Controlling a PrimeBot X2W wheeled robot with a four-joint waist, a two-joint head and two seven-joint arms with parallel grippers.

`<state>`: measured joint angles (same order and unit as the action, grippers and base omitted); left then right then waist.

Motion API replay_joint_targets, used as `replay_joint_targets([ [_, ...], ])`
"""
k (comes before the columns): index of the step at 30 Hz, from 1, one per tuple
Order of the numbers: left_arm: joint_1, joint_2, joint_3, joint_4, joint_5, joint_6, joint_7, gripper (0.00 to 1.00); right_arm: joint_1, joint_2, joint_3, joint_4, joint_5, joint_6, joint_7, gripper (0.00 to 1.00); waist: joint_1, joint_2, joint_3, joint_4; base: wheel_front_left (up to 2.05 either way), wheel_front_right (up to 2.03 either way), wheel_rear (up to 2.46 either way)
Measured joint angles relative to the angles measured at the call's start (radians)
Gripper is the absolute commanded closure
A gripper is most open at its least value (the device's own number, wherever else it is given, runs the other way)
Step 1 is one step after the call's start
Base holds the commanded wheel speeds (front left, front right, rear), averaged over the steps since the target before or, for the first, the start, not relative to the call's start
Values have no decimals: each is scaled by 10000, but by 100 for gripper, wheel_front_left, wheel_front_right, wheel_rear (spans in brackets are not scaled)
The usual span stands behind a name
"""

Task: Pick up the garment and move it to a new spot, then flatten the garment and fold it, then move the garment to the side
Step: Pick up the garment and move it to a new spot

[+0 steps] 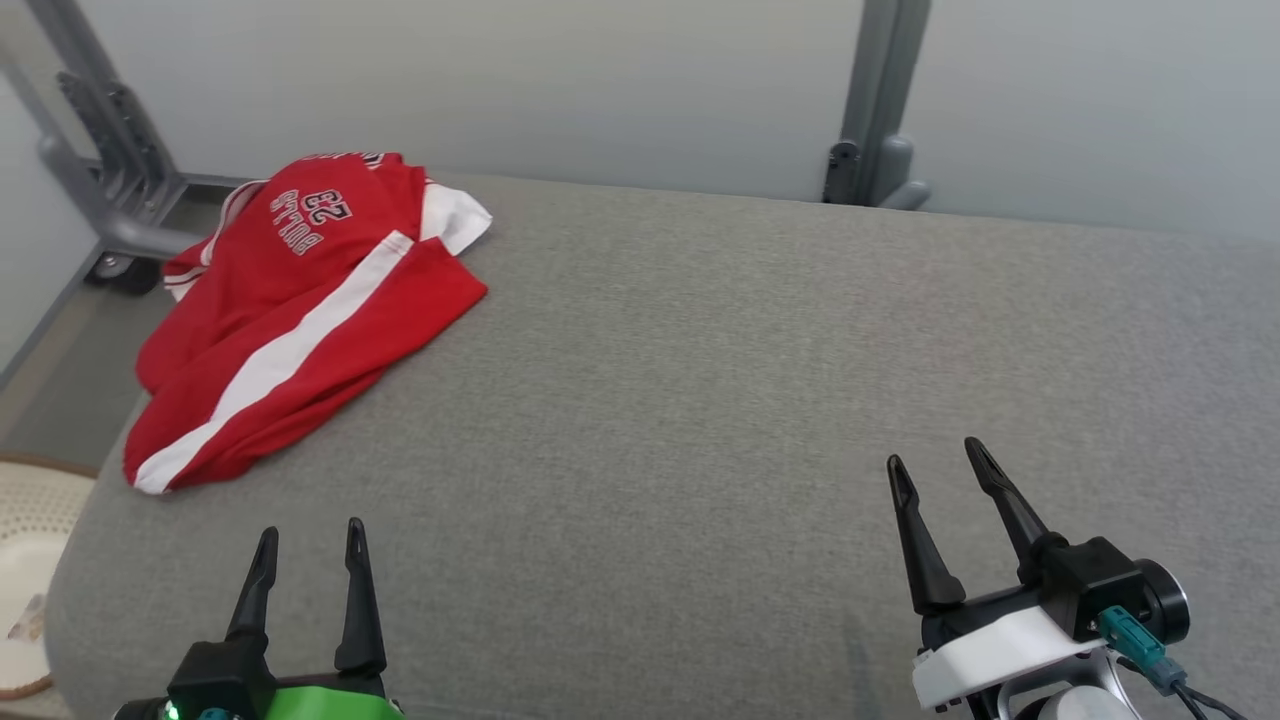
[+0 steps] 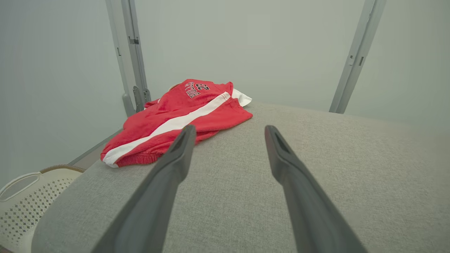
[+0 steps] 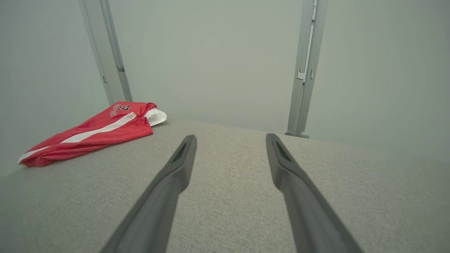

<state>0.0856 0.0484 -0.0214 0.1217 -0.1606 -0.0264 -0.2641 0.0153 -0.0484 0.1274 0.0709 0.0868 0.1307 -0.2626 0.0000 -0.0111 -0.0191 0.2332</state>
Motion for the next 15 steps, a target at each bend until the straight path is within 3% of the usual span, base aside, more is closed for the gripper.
replay_joint_targets([
  [9,72,2,219,-77,0,-12,-2,0,-6,0,123,25,94,0,0,0,0,0,17,1530,0,0,0],
  [15,177,2,284,-96,-10,-40,-2,0,-13,2,182,75,98,0,0,0,0,0,20,2203,0,0,0],
])
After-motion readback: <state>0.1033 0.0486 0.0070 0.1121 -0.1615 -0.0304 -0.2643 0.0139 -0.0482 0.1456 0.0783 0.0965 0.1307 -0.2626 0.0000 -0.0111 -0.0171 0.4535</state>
